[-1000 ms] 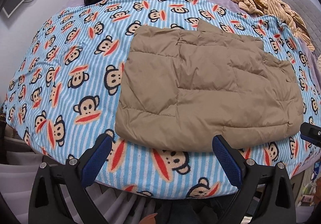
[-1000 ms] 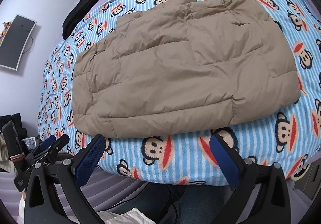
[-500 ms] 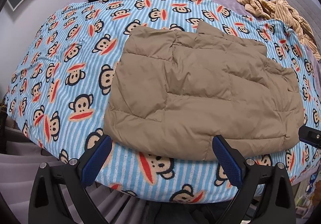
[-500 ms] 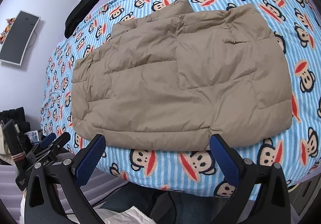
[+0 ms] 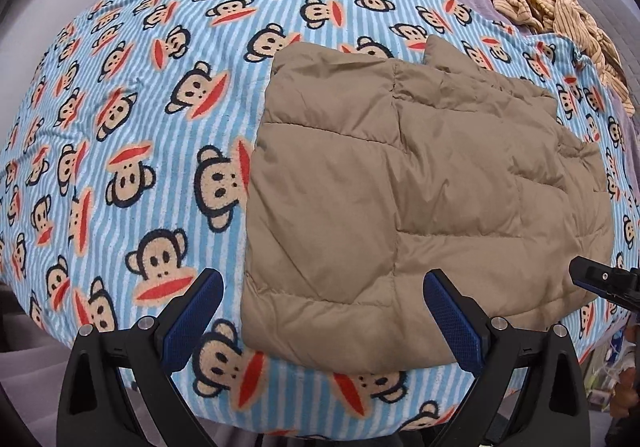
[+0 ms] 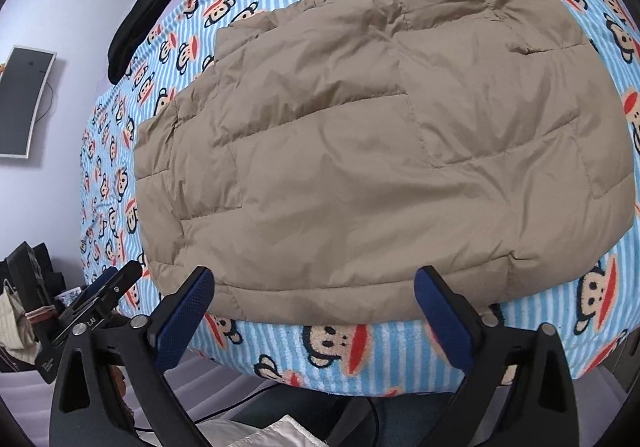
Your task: Fold large clothes
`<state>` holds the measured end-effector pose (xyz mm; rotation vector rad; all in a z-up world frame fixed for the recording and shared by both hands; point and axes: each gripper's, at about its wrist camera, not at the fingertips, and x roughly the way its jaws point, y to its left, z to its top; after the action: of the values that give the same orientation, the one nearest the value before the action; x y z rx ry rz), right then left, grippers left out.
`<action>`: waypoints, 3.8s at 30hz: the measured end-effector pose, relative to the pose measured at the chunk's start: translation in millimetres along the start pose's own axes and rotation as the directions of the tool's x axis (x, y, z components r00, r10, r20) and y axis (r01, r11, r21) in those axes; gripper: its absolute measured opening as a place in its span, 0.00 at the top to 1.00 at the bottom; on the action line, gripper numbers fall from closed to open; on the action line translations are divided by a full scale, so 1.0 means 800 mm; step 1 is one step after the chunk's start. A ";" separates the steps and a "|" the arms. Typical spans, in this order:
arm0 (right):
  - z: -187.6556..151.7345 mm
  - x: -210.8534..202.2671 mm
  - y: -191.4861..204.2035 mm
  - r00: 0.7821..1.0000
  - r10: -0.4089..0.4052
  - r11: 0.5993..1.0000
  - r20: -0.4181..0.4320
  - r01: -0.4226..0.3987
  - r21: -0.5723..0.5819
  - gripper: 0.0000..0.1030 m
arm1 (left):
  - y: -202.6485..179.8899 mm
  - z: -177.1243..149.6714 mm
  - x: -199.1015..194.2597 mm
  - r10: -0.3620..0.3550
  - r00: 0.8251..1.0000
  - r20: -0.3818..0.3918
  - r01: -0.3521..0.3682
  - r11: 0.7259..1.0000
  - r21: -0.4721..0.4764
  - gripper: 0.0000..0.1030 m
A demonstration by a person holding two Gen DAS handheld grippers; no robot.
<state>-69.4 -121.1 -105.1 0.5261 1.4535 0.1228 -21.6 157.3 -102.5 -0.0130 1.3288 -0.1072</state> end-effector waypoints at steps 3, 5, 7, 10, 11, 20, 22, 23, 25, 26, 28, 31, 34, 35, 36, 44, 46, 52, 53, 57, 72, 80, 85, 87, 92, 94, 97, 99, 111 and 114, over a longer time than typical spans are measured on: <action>0.007 0.017 0.006 1.000 -0.009 0.999 -0.006 0.009 0.053 0.48 | 0.004 0.010 0.014 -0.009 1.000 -0.020 0.009 1.000 0.027 0.02; 0.012 0.026 0.011 1.000 0.001 0.998 -0.010 0.000 0.068 0.55 | 0.007 0.015 0.021 -0.020 0.999 -0.032 0.021 0.999 0.031 0.02; 0.017 0.032 0.017 1.000 -0.020 0.998 -0.006 0.020 0.065 0.56 | 0.011 0.019 0.028 -0.033 0.999 -0.044 0.034 0.999 0.028 0.02; 0.028 0.039 0.021 0.999 -0.035 0.997 -0.003 0.035 0.070 0.56 | 0.019 0.025 0.039 -0.032 0.998 -0.055 0.034 0.999 0.029 0.02; 0.032 0.043 0.021 0.999 -0.043 0.997 -0.003 0.043 0.070 0.56 | 0.022 0.028 0.042 -0.033 0.998 -0.055 0.035 0.999 0.033 0.02; 0.055 0.091 0.014 0.991 -0.118 0.991 -0.058 0.121 0.053 0.56 | 0.090 0.068 0.102 -0.363 0.927 -0.094 0.364 0.931 -0.013 0.03; 0.056 0.095 0.012 0.991 -0.120 0.991 -0.063 0.123 0.051 0.56 | 0.097 0.071 0.128 -0.457 0.877 -0.145 0.453 0.889 -0.060 0.03; 0.057 0.096 0.012 0.991 -0.121 0.991 -0.064 0.125 0.051 0.56 | 0.097 0.073 0.139 -0.497 0.852 -0.161 0.492 0.867 -0.077 0.03; 0.058 0.099 0.012 0.990 -0.122 0.991 -0.068 0.126 0.052 0.56 | 0.086 0.079 0.150 -0.554 0.813 -0.177 0.550 0.831 -0.076 0.03; 0.058 0.100 0.012 0.990 -0.123 0.991 -0.069 0.126 0.051 0.56 | 0.075 0.082 0.153 -0.583 0.791 -0.187 0.583 0.810 -0.064 0.03; 0.059 0.101 0.011 0.990 -0.125 0.991 -0.070 0.128 0.048 0.56 | 0.047 0.086 0.160 -0.633 0.741 -0.226 0.642 0.765 -0.038 0.03; 0.060 0.106 0.013 0.989 -0.131 0.989 -0.067 0.135 0.053 0.56 | 0.006 0.089 0.170 -0.581 0.762 -0.286 0.616 0.787 0.043 0.23; 0.063 0.110 0.017 0.987 -0.144 0.987 -0.075 0.149 0.061 0.56 | 0.002 0.091 0.165 -0.611 0.735 -0.295 0.646 0.763 0.027 0.58; 0.062 0.108 0.019 0.986 -0.145 0.987 -0.078 0.150 0.059 0.56 | 0.005 0.093 0.160 -0.626 0.725 -0.288 0.655 0.755 0.009 0.65; 0.063 0.103 0.023 0.987 -0.141 0.988 -0.077 0.145 0.044 0.56 | 0.007 0.092 0.153 -0.629 0.725 -0.280 0.655 0.755 0.002 0.67; 0.090 0.038 0.027 0.977 -0.130 0.988 0.168 0.142 -0.063 0.78 | -0.031 0.084 0.059 -0.610 0.771 -0.181 0.624 0.781 0.029 0.71; 0.111 0.045 0.017 0.981 -0.074 0.995 0.178 0.085 -0.058 0.79 | -0.052 0.081 0.032 -0.593 0.791 -0.155 0.602 0.799 0.016 0.71; 0.153 0.111 -0.010 0.994 0.001 0.998 0.107 0.005 -0.055 0.82 | -0.144 0.080 -0.025 -0.543 0.830 -0.126 0.551 0.834 0.033 0.71; 0.157 0.119 -0.019 0.995 0.028 0.999 0.097 -0.024 -0.033 0.85 | -0.160 0.082 -0.030 -0.528 0.840 -0.126 0.536 0.843 0.043 0.71; 0.159 0.132 -0.042 0.991 0.105 0.994 0.086 -0.106 0.007 0.87 | -0.233 0.086 -0.042 -0.475 0.868 -0.143 0.488 0.869 0.082 0.71; 0.067 -0.026 -0.192 0.955 0.179 0.955 0.236 -0.226 0.190 0.84 | -0.442 0.088 0.010 -0.567 0.717 -0.406 0.687 0.675 0.269 0.21; -0.031 -0.074 -0.240 0.952 0.110 0.936 0.287 -0.197 0.293 0.37 | -0.500 0.086 0.074 -0.492 0.780 -0.386 0.614 0.720 0.323 0.21; -0.076 -0.102 -0.227 0.893 0.263 0.897 0.366 -0.365 0.247 0.22 | -0.531 0.094 0.090 -0.440 0.819 -0.369 0.566 0.728 0.386 0.21; -0.075 -0.101 -0.206 0.879 0.319 0.896 0.354 -0.401 0.189 0.20 | -0.523 0.088 0.078 -0.427 0.832 -0.355 0.549 0.730 0.408 0.21; -0.031 -0.083 -0.175 0.929 0.167 0.962 0.330 -0.227 0.153 0.25 | -0.502 0.097 0.021 -0.446 0.878 -0.174 0.466 0.714 0.523 0.21; -0.016 -0.080 -0.179 0.932 0.099 0.968 0.349 -0.172 0.183 0.75 | -0.476 0.108 0.000 -0.430 0.902 -0.032 0.375 0.745 0.552 0.21; -0.014 -0.084 -0.199 0.931 -0.005 0.962 0.366 -0.096 0.255 0.81 | -0.435 0.136 0.006 -0.343 0.933 0.104 0.247 0.825 0.508 0.21; -0.017 -0.082 -0.215 0.936 -0.019 0.954 0.351 -0.088 0.286 0.82 | -0.417 0.157 0.034 -0.282 0.953 0.106 0.208 0.871 0.446 0.21; -0.051 -0.054 -0.296 0.948 -0.100 0.912 0.301 -0.033 0.408 0.82 | -0.532 0.141 0.117 -0.196 0.970 0.144 0.081 0.818 0.569 0.21; -0.053 -0.044 -0.312 0.957 -0.098 0.898 0.273 -0.034 0.439 0.82 | -0.546 0.137 0.124 -0.169 0.974 0.149 0.052 0.812 0.582 0.21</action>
<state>-172.8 -343.7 -177.4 0.8520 1.1989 -0.3103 77.5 -291.5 -141.4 0.4076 1.0533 -0.5956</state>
